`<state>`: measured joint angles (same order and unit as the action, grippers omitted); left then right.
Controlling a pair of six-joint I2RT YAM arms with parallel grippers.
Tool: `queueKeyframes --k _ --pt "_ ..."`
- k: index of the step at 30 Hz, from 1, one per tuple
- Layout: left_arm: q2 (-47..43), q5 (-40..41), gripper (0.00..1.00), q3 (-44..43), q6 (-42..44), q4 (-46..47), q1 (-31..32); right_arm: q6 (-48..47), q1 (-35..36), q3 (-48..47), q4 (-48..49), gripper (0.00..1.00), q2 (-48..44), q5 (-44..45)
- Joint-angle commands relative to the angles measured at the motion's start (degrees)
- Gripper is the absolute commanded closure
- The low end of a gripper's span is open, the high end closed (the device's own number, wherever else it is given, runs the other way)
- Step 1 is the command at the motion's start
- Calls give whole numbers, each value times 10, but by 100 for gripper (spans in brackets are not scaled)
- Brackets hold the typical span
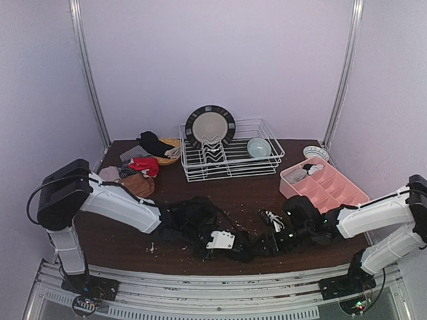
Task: Roll the underwear
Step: Roll the underwear at the center of the board.
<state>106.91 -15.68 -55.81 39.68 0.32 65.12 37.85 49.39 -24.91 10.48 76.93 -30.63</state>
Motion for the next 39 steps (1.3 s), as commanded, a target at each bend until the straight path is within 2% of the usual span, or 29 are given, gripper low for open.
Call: queueKeyframes --k 1,7,13,20,27,39 --pt "28 -96 100 -32 -46 -142 -8 -22 42 18 -103 54 -100 138" --pt "79 -200 100 -116 -80 -258 -24 -73 123 39 -122 54 -214 253" --pt "144 -313 100 -200 -104 -362 -53 -147 169 37 -110 54 -239 301" --pt "204 -371 100 -256 -118 -417 -78 -222 219 10 -98 55 -186 327" --pt "253 -370 100 -310 -111 -487 -80 -281 253 -34 -91 56 -133 339" --pt "314 -385 100 -370 -108 -547 -98 -361 258 -143 -154 54 16 317"
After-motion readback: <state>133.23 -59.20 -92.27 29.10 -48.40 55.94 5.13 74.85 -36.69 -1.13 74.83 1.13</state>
